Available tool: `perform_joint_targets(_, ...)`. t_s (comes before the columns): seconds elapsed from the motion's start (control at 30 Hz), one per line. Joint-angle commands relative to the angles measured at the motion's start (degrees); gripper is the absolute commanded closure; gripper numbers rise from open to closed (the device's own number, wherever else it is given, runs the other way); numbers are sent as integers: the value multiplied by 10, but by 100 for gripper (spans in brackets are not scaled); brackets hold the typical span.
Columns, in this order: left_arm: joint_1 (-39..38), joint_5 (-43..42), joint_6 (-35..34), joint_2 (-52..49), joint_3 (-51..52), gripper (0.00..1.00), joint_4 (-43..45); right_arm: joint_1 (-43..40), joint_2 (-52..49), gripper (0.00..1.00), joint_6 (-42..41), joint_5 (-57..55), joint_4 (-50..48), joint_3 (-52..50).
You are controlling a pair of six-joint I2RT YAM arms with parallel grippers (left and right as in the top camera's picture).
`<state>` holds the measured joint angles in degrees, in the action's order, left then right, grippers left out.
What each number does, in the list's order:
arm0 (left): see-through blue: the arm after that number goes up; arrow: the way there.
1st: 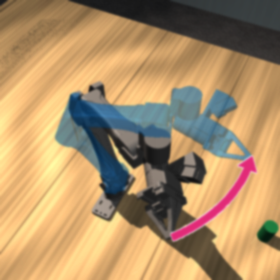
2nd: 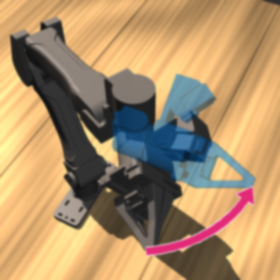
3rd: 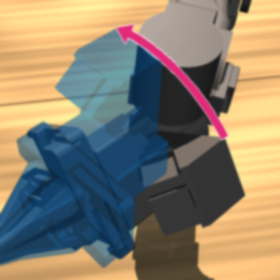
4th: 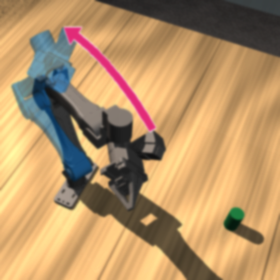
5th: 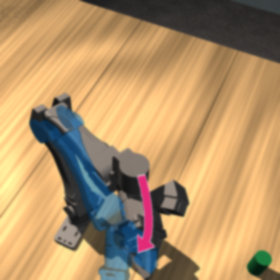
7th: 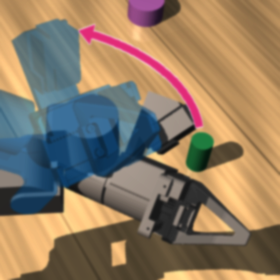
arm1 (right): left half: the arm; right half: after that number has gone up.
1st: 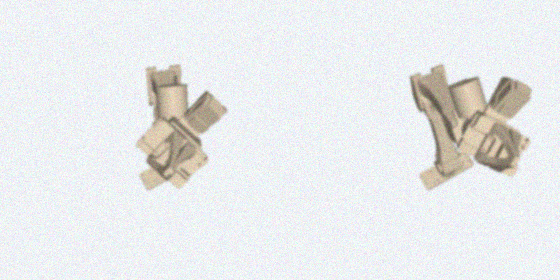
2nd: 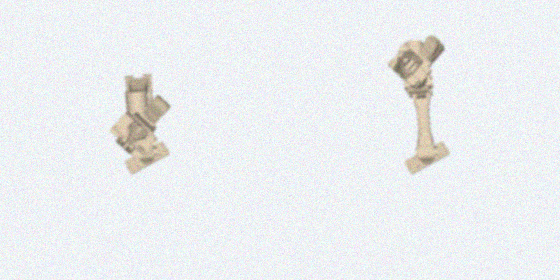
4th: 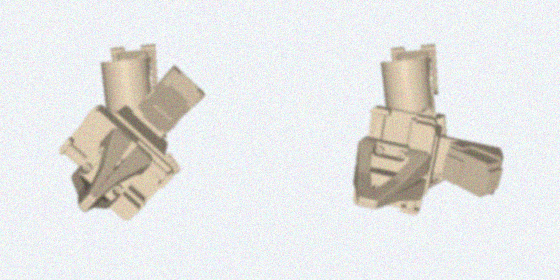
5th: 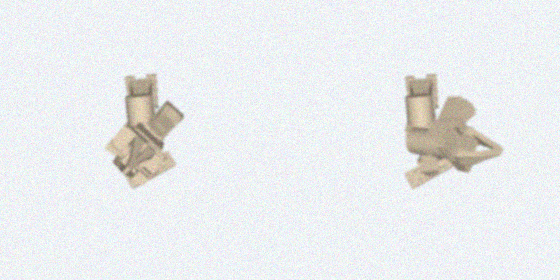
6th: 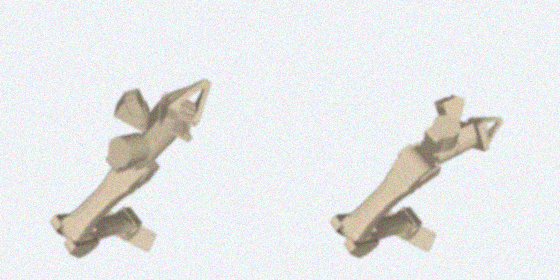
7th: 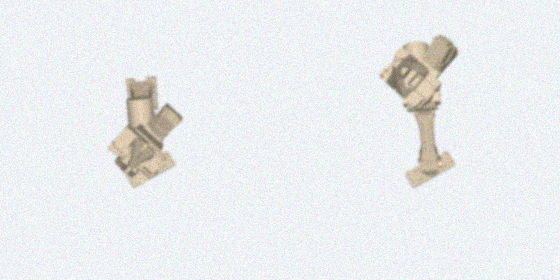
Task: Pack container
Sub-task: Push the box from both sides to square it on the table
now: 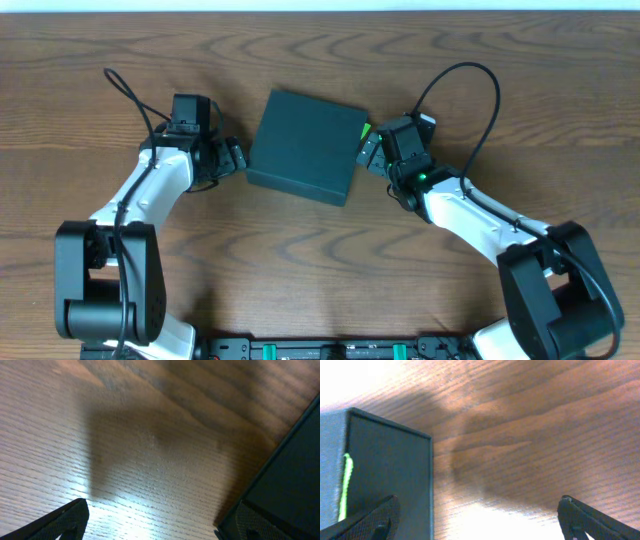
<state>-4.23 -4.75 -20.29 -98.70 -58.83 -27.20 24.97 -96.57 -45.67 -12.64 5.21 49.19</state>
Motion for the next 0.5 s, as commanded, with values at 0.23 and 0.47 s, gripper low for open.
perform_joint_targets(0.23,-3,-13,-21,-9,-2,5,-76,-1,-64,1,14,49,-58,11)
perform_joint_targets(0.47,-3,-36,-28,-9,-2,5,-90,4,-76,1,14,61,-72,18)
